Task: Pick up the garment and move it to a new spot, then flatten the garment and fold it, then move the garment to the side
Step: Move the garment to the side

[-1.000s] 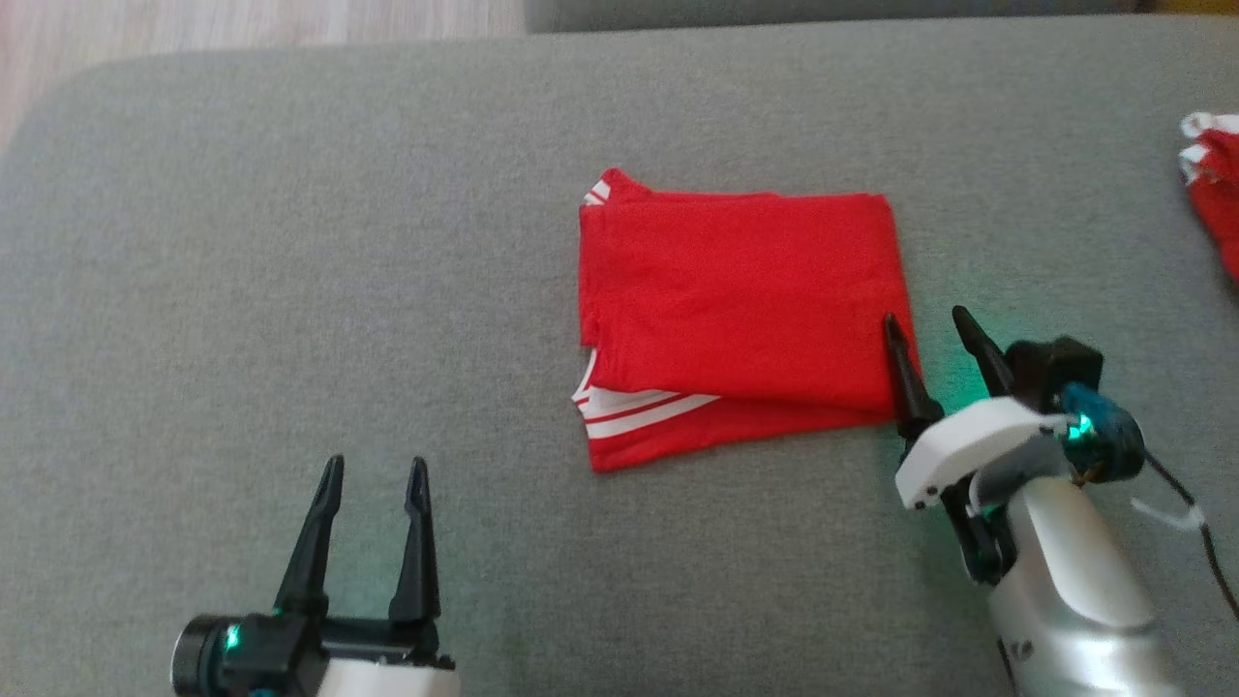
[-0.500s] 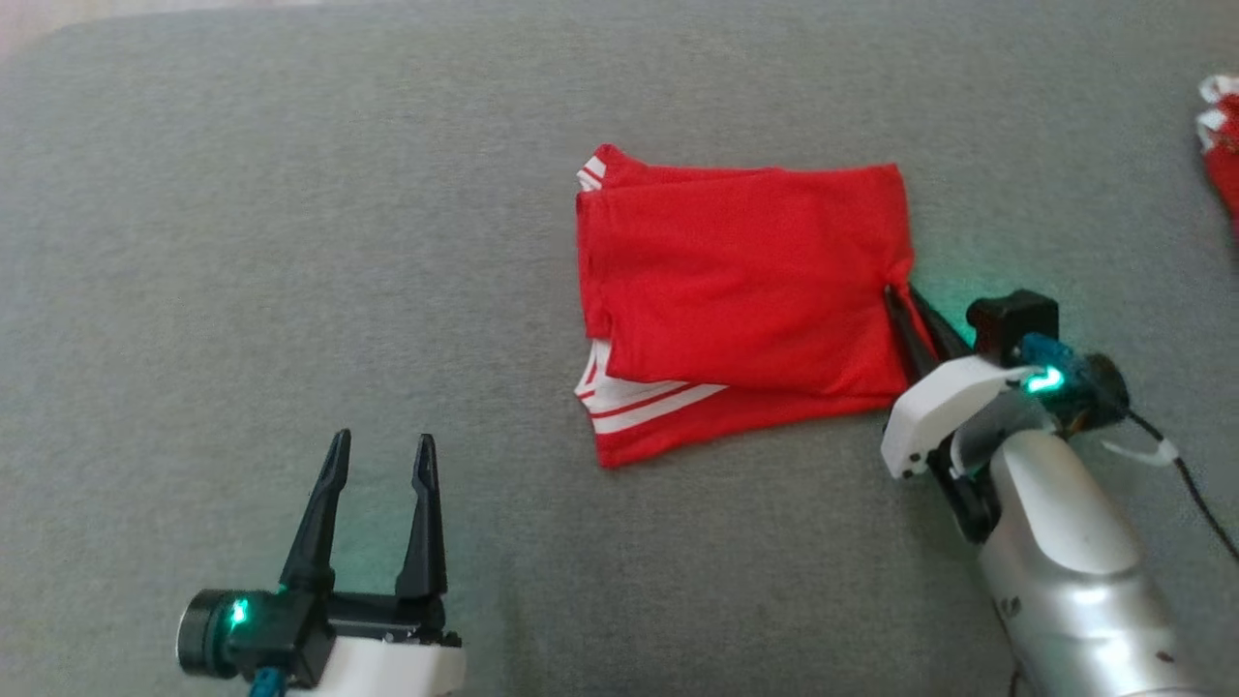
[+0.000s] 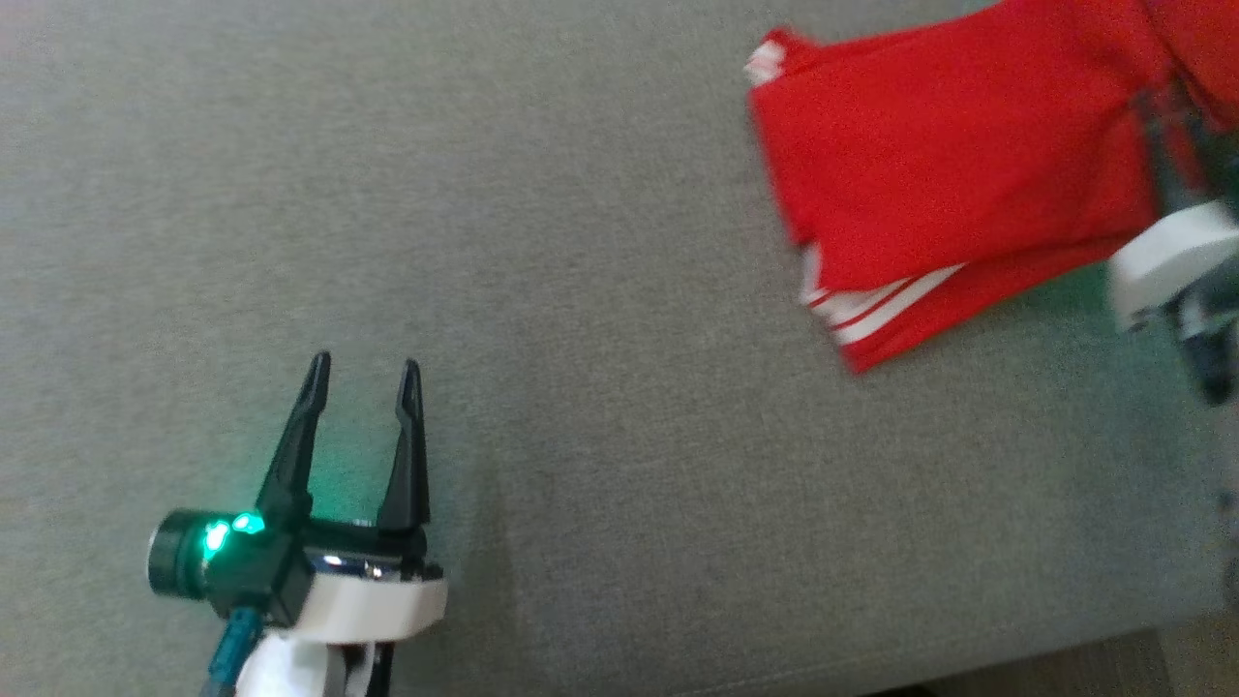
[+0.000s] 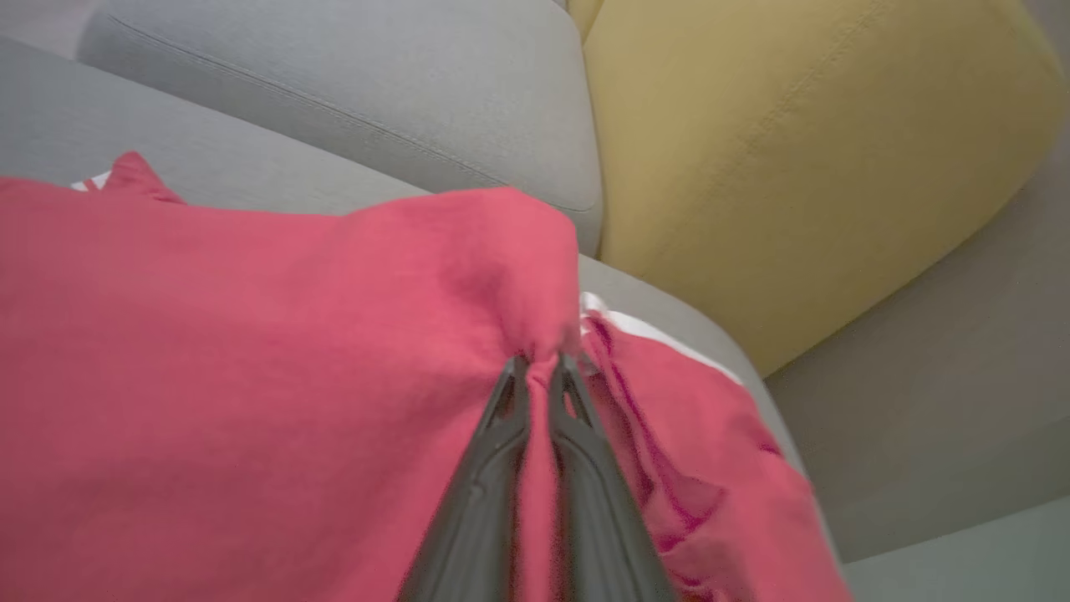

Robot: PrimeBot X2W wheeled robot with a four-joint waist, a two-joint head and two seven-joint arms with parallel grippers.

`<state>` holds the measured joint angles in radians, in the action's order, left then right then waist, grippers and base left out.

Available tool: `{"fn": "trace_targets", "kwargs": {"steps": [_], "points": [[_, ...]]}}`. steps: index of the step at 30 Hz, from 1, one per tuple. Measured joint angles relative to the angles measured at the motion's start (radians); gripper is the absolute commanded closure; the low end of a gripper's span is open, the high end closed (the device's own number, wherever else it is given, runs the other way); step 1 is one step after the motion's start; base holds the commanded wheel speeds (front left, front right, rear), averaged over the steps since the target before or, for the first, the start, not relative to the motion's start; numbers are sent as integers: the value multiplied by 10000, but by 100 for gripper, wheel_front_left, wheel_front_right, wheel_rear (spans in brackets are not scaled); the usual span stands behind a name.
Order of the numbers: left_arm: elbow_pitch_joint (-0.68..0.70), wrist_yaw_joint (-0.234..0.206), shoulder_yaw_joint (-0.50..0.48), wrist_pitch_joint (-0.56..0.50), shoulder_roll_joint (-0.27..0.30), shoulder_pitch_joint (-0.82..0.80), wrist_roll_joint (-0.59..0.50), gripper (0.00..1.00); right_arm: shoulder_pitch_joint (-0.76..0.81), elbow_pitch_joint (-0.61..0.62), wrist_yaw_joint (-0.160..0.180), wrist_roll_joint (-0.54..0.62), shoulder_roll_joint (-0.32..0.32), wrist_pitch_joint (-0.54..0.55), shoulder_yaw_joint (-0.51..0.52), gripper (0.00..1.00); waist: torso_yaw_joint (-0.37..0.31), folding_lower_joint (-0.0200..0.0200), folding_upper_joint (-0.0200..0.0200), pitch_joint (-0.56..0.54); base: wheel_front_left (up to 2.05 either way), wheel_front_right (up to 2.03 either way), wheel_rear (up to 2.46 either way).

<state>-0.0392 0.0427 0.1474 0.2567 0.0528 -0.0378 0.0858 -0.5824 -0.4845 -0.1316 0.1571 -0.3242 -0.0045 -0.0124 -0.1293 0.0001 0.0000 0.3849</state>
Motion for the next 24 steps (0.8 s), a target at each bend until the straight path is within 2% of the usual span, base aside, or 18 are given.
{"fn": "trace_targets", "kwargs": {"steps": [6,9,10,11,12,15,17,20,24], "points": [[48,221,-153,0,-4,-615,-67,0,-453,1350,0,123,-1195,633,784,100,-359,0,0,755,0,0,0],[52,297,-157,0,-4,-903,-65,0,-500,1912,0,199,-1563,943,1279,98,-451,0,0,1103,0,0,0],[52,297,-157,0,-4,-903,-65,0,-500,1912,0,199,-1563,943,1279,70,-451,0,0,1103,0,0,0],[46,359,-157,0,-4,-991,-65,0,-498,2088,0,265,-1620,1032,1461,51,-471,0,0,1200,0,0,0],[44,384,-157,0,-4,-1072,-65,0,-494,2255,0,380,-1649,1122,1649,0,-485,1,0,1276,0,0,0],[2,462,-153,0,-4,-1260,-65,0,-476,2941,0,1110,-1605,982,2203,0,-476,2,0,1324,0,0,0],[-50,466,-140,0,-6,-1298,-58,0,-389,3432,0,1570,-1315,523,2334,0,-430,-2,0,1198,0,0,0],[-140,449,-44,0,-8,-1286,98,0,28,3547,0,1910,-476,-336,2117,0,-334,-1,0,907,0,0,0],[-247,213,201,0,-13,-1087,362,0,1283,2882,0,1645,966,-1467,1277,0,-160,-3,0,343,0,0,0]]}}
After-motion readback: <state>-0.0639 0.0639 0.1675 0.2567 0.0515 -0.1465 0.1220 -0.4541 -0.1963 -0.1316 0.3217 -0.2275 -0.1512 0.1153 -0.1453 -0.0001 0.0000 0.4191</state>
